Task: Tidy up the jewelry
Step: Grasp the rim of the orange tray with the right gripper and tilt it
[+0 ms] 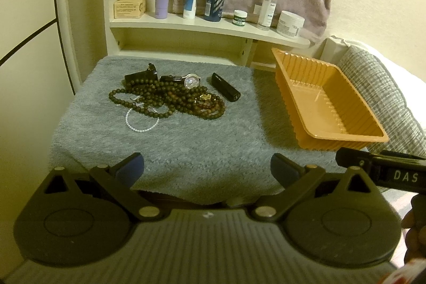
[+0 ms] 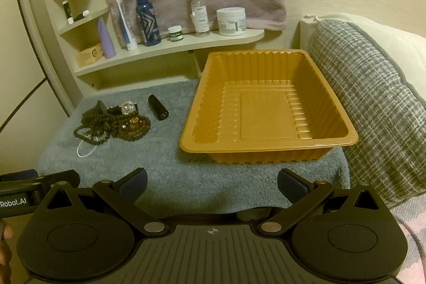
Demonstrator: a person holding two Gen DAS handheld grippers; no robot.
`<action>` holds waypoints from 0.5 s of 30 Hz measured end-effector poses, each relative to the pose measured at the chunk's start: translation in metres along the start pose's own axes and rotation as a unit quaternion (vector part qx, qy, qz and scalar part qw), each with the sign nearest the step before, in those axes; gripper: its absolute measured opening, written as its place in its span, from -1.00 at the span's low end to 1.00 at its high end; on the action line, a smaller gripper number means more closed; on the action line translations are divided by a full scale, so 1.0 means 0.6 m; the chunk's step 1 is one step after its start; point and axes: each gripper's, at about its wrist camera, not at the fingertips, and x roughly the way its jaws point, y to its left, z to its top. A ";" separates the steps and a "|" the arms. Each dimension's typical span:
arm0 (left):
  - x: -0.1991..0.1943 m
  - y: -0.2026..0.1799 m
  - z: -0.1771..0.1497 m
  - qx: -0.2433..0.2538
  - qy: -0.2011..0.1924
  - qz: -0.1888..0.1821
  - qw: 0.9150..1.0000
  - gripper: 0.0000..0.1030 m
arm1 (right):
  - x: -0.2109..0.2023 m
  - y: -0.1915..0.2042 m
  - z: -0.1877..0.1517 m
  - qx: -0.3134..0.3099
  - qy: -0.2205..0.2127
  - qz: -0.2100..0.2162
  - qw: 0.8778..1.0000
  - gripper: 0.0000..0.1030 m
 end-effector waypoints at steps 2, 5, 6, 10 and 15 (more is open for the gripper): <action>0.000 0.004 0.003 -0.008 0.000 -0.007 1.000 0.95 | -0.006 -0.005 0.002 0.009 -0.011 -0.003 1.000 1.00; 0.003 0.017 0.010 -0.027 -0.001 -0.020 0.999 0.95 | -0.021 -0.019 0.006 0.028 -0.038 -0.012 0.999 1.00; 0.003 0.022 0.013 -0.033 -0.002 -0.025 0.999 0.95 | -0.026 -0.026 0.008 0.035 -0.050 -0.017 0.998 1.00; 0.011 0.036 0.024 -0.051 -0.008 -0.038 0.998 0.95 | -0.046 -0.062 0.013 0.064 -0.100 -0.039 0.992 0.99; 0.023 0.043 0.035 -0.055 -0.027 -0.044 0.997 0.93 | -0.041 -0.125 0.019 0.109 -0.131 -0.061 0.983 0.99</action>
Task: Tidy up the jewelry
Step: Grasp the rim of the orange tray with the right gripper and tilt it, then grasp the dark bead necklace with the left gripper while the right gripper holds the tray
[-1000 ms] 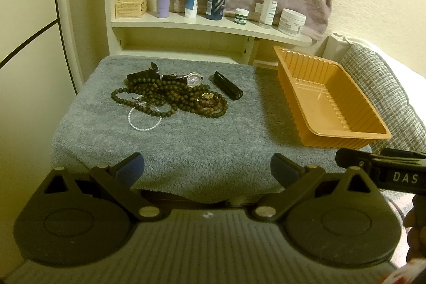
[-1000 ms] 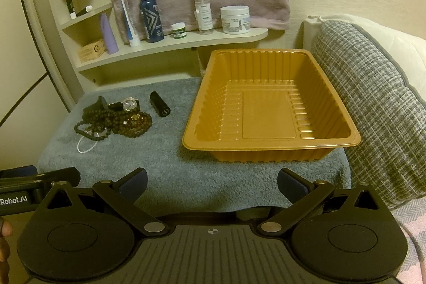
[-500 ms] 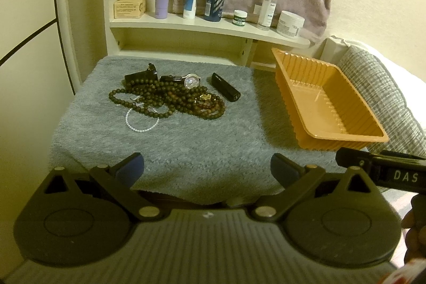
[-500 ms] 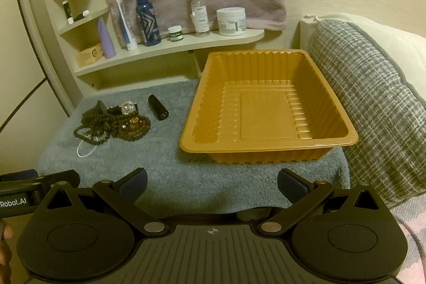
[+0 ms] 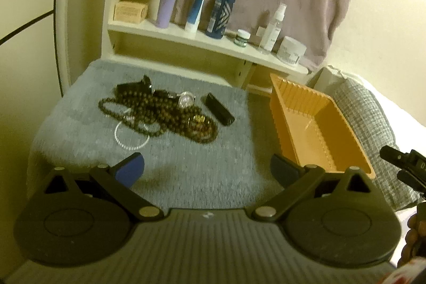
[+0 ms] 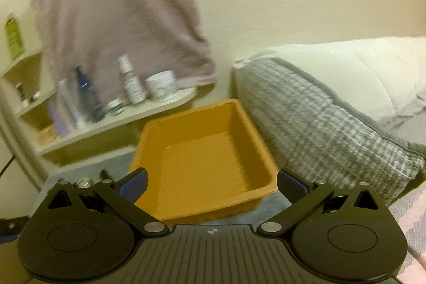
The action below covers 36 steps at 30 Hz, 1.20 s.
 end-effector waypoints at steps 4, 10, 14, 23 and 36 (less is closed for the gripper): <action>0.015 0.004 0.006 -0.007 -0.009 -0.009 1.000 0.91 | 0.032 -0.055 0.002 0.050 -0.007 -0.007 0.999 0.97; 0.044 0.012 0.009 -0.018 -0.008 -0.017 1.000 0.91 | 0.094 -0.132 -0.011 0.122 -0.003 0.005 0.993 0.49; 0.063 0.018 0.007 -0.026 -0.004 -0.019 0.999 0.91 | 0.127 -0.154 -0.019 0.154 0.002 0.016 0.988 0.17; 0.089 0.017 0.001 -0.034 0.001 -0.021 0.999 0.91 | 0.167 -0.158 -0.028 0.184 0.010 0.031 0.982 -0.41; 0.106 0.016 0.001 -0.013 0.010 -0.016 1.000 0.84 | 0.152 -0.148 -0.008 0.133 0.004 0.022 0.991 -0.86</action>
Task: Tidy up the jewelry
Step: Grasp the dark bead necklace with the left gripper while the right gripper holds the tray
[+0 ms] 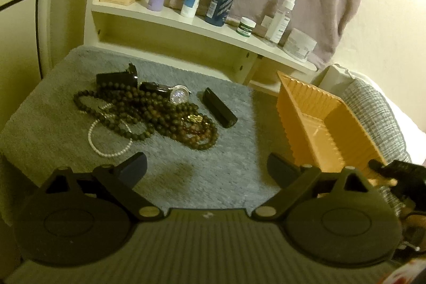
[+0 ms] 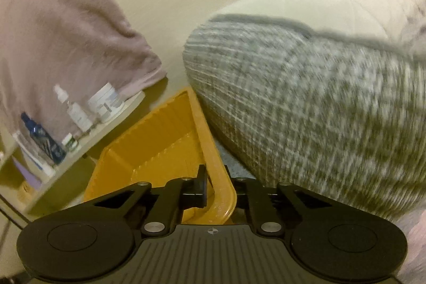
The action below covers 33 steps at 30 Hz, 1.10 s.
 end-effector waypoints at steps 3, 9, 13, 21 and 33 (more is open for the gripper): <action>0.002 0.009 0.009 0.014 -0.007 0.010 1.000 0.83 | -0.010 0.032 0.006 -0.064 -0.008 -0.011 0.998 -0.89; 0.008 0.044 0.028 0.042 -0.020 0.037 0.998 0.77 | -0.031 0.095 0.006 -0.182 -0.027 -0.028 0.983 -0.89; 0.018 0.071 0.032 0.060 -0.016 0.061 0.996 0.67 | -0.037 0.124 0.003 -0.233 -0.039 -0.038 0.971 -0.89; 0.040 0.116 0.047 0.079 -0.014 0.084 0.993 0.39 | -0.034 0.145 -0.001 -0.267 -0.041 -0.050 0.962 -0.89; 0.105 0.139 0.095 0.193 0.006 0.093 0.977 -0.26 | -0.028 0.147 0.002 -0.277 -0.038 -0.063 0.958 -0.89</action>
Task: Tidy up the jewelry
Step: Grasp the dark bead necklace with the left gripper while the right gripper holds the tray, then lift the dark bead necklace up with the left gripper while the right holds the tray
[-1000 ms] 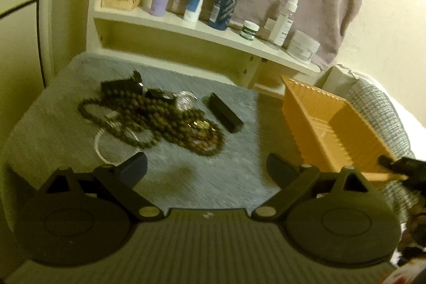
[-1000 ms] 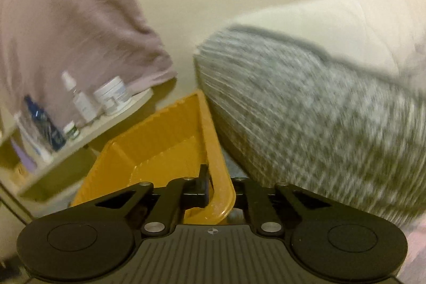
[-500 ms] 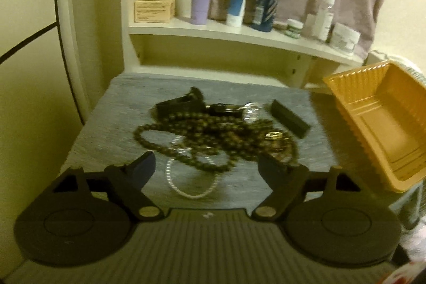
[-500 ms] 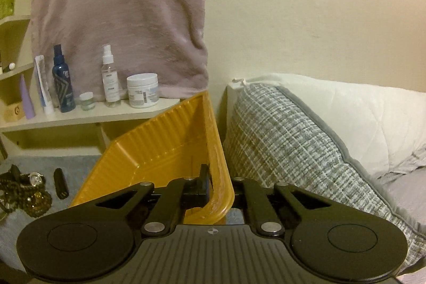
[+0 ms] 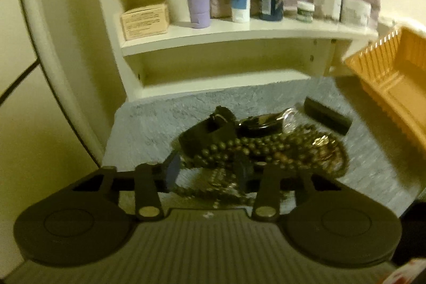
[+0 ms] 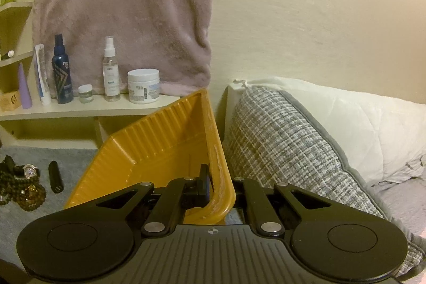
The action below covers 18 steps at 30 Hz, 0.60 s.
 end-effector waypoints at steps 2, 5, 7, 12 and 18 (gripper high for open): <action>0.010 -0.002 0.001 0.030 0.008 0.002 1.000 -0.33 | 0.001 0.000 0.000 0.000 0.001 -0.001 1.000 -0.89; 0.020 -0.006 0.002 0.076 0.010 0.005 0.997 -0.38 | 0.003 -0.001 -0.001 0.000 0.002 -0.003 1.000 -0.89; 0.025 -0.008 0.002 0.093 0.008 0.001 0.996 -0.45 | 0.005 -0.001 -0.003 0.000 0.005 -0.003 1.000 -0.89; 0.035 -0.010 0.002 0.124 0.016 -0.005 0.992 -0.88 | 0.007 -0.001 -0.004 -0.001 0.007 -0.004 1.000 -0.89; 0.000 -0.005 0.030 0.135 -0.004 -0.006 0.991 -0.88 | 0.007 -0.001 -0.004 -0.001 0.005 -0.001 1.000 -0.89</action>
